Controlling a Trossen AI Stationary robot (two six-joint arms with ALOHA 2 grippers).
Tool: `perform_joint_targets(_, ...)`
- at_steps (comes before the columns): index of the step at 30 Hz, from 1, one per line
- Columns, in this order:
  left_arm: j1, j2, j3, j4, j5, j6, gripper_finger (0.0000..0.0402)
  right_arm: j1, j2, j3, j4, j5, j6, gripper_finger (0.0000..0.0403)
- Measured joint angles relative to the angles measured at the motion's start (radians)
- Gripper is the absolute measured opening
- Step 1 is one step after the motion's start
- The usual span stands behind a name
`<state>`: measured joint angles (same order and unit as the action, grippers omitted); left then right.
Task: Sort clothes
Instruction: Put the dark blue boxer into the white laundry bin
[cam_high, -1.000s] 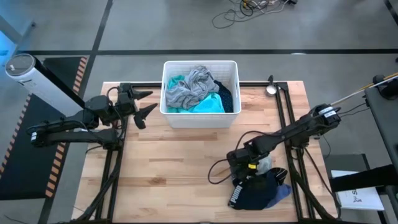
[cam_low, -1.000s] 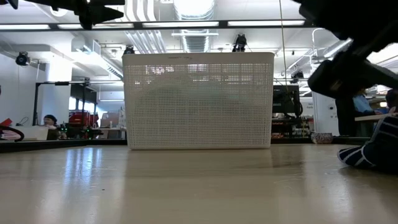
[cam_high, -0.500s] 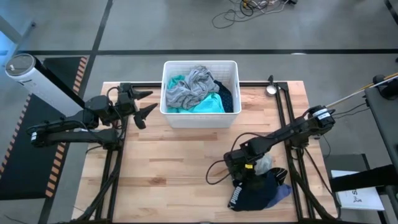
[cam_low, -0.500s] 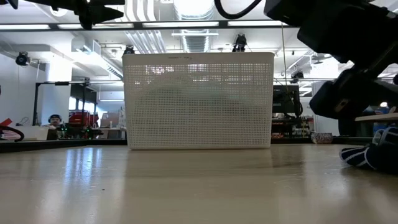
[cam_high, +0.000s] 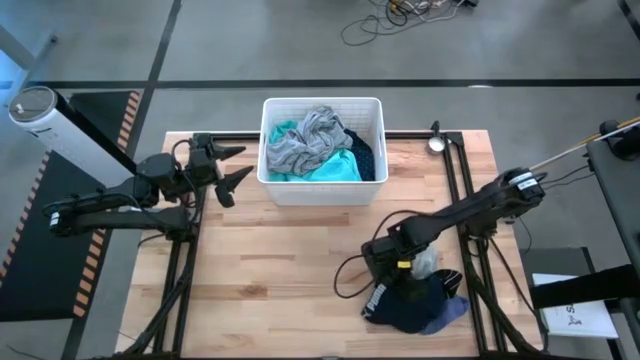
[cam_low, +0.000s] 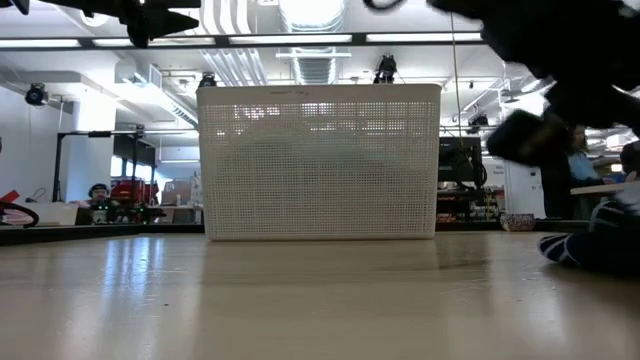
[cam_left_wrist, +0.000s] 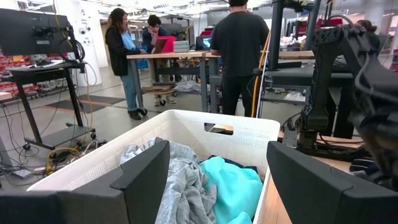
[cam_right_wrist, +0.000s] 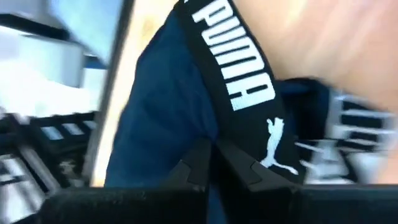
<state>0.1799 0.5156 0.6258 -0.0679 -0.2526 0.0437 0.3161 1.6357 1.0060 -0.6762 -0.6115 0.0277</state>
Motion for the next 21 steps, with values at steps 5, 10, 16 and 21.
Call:
perform_joint_targets(5,0.000,0.000,0.000,0.000,0.000,-0.001,0.0259,-0.001,-0.048,0.125,-0.145,0.164,-0.065,0.0001)
perform_joint_targets(10,0.000,0.000,0.000,0.001,0.000,-0.004,0.0259,0.000,-0.097,0.234,-0.203,0.267,-0.107,0.0000)
perform_joint_targets(16,0.000,0.000,0.000,0.008,0.000,-0.004,0.0259,-0.007,-0.140,0.386,-0.258,0.446,-0.132,0.0000)
perform_joint_targets(21,0.000,0.000,0.000,0.008,0.000,-0.004,0.0259,-0.017,-0.151,0.533,-0.256,0.526,-0.158,0.0000)
